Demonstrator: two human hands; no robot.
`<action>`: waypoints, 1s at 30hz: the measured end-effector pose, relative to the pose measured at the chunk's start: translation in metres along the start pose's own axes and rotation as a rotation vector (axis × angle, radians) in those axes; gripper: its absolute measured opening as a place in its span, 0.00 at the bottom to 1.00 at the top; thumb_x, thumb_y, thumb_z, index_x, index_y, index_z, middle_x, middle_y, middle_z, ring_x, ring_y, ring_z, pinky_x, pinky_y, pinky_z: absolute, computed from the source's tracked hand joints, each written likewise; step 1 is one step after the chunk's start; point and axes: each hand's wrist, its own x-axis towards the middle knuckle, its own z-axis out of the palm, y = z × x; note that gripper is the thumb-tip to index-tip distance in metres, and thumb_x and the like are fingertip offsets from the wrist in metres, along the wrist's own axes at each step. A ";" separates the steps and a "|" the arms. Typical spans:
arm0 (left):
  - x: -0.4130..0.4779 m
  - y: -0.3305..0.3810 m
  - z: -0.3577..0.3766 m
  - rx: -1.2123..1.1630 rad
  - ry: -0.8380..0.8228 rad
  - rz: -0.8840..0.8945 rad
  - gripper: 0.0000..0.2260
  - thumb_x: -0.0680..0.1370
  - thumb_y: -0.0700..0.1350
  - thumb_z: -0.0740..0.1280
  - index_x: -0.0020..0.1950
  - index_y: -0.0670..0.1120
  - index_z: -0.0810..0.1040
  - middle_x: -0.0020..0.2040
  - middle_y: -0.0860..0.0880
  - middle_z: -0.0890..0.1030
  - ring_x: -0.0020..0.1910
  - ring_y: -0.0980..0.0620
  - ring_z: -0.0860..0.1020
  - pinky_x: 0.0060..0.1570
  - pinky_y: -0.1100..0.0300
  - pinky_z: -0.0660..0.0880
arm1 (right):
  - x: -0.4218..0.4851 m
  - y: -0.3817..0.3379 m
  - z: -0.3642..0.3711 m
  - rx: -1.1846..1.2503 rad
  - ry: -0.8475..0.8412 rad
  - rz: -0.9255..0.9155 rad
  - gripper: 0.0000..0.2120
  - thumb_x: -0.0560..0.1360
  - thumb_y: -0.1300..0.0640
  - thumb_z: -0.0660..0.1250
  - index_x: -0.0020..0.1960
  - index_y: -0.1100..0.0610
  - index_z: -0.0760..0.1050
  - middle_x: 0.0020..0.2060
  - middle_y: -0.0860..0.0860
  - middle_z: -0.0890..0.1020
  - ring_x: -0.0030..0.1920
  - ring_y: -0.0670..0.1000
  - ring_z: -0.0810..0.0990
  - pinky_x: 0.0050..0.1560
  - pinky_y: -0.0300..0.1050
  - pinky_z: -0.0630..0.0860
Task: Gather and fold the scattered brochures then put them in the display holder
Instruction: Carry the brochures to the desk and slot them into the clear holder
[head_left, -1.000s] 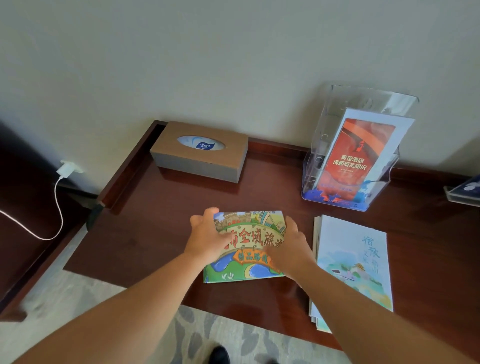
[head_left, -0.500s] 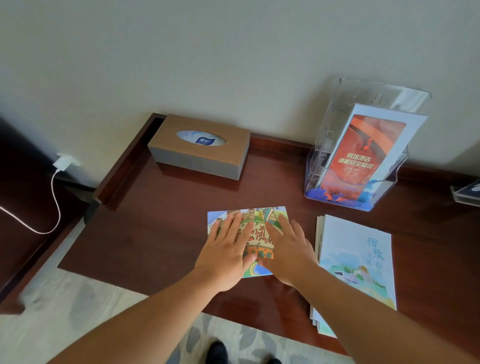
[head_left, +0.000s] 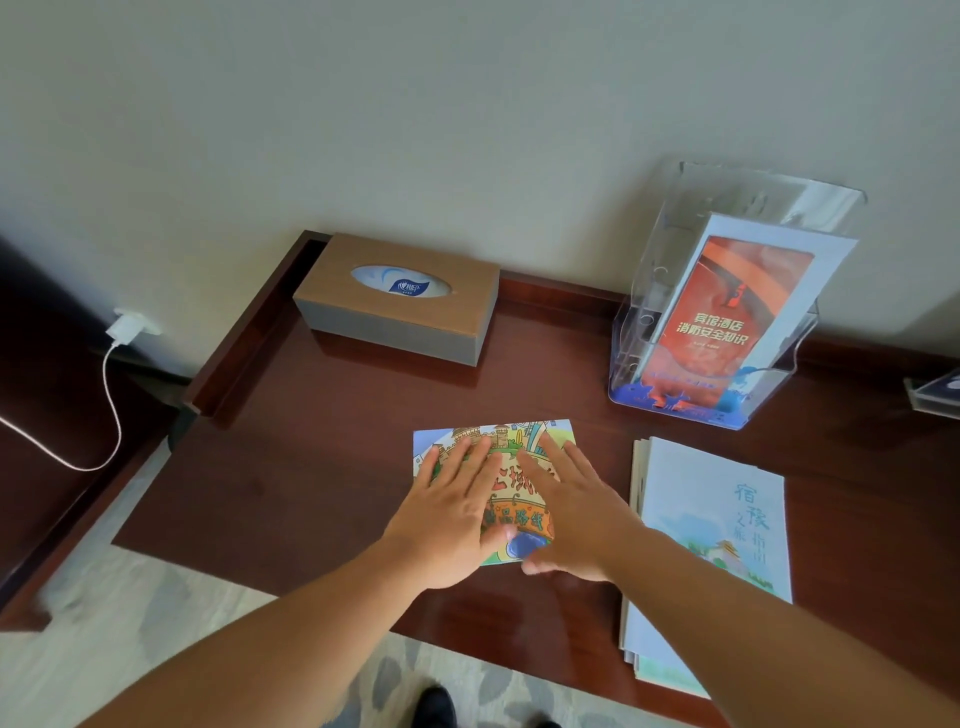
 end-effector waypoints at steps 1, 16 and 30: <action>0.000 -0.001 -0.004 -0.024 -0.011 0.003 0.39 0.77 0.69 0.46 0.80 0.46 0.42 0.80 0.47 0.40 0.78 0.50 0.36 0.76 0.46 0.37 | -0.003 0.002 -0.002 -0.021 -0.011 -0.029 0.57 0.65 0.35 0.74 0.79 0.46 0.39 0.79 0.50 0.38 0.78 0.55 0.36 0.76 0.56 0.53; -0.005 -0.002 -0.040 -0.065 0.025 0.037 0.26 0.82 0.55 0.55 0.79 0.50 0.54 0.80 0.48 0.56 0.78 0.52 0.52 0.76 0.48 0.47 | -0.025 0.004 -0.025 0.374 0.377 0.236 0.36 0.71 0.46 0.71 0.74 0.49 0.58 0.69 0.49 0.68 0.65 0.51 0.73 0.60 0.48 0.73; -0.008 -0.004 -0.049 -0.211 -0.004 -0.001 0.26 0.83 0.58 0.51 0.80 0.52 0.52 0.80 0.51 0.55 0.78 0.54 0.51 0.77 0.51 0.47 | -0.015 0.000 -0.010 0.722 0.200 0.672 0.22 0.68 0.43 0.75 0.51 0.58 0.76 0.40 0.52 0.80 0.37 0.50 0.77 0.29 0.41 0.67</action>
